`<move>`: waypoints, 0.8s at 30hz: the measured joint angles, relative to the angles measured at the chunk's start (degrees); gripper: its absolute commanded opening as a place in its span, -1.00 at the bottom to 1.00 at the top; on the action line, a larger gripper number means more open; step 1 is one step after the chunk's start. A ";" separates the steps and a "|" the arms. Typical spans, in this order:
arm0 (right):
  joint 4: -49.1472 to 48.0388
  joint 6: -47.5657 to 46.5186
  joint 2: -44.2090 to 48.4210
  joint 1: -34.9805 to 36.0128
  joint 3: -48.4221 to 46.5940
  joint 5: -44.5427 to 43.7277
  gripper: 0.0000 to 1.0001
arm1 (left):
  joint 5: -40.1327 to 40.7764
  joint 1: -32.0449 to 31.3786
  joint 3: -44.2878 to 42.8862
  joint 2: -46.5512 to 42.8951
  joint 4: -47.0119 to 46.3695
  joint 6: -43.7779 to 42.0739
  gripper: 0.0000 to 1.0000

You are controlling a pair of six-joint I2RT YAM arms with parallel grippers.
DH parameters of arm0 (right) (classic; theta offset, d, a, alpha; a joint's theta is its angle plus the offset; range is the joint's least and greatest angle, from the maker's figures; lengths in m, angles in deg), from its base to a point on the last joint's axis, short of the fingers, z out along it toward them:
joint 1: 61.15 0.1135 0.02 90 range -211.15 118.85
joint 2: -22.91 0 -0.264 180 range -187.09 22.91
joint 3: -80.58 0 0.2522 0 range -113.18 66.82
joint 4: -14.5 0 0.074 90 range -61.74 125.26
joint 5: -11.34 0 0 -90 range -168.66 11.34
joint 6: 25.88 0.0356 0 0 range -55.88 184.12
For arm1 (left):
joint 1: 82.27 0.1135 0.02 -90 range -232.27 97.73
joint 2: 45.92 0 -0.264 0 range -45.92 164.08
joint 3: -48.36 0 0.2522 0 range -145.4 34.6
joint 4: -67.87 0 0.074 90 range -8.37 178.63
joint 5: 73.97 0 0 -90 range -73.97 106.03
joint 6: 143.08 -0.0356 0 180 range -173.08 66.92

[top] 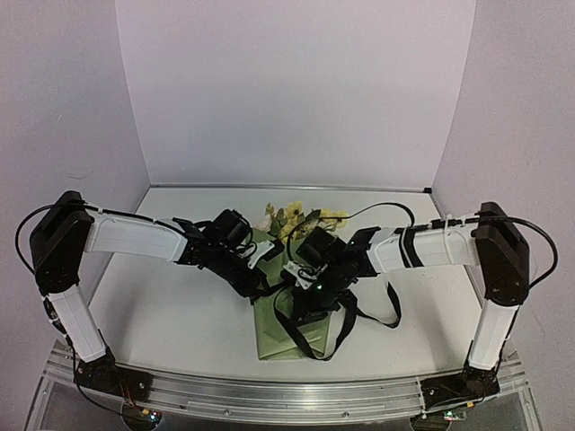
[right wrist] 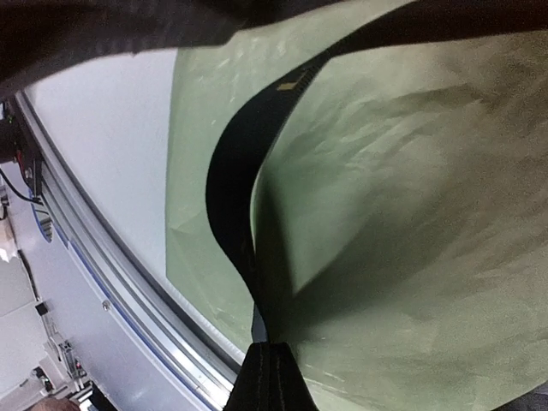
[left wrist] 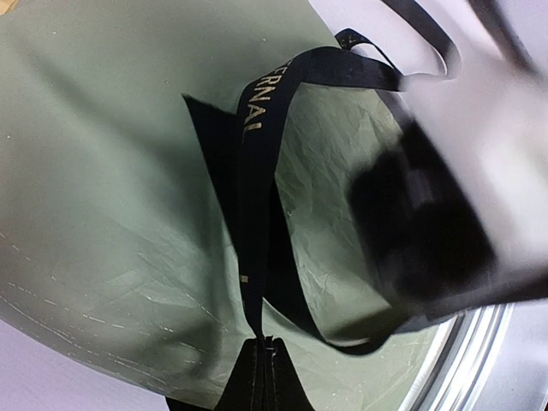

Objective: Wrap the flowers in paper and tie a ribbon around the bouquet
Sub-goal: Cross the ribbon over the folded bouquet.

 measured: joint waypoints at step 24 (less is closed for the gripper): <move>19.51 1.92 -5.01 -7.74 -14.94 -5.19 -1.00 | -0.63 0.00 0.02 -0.04 -0.12 -0.02 -0.97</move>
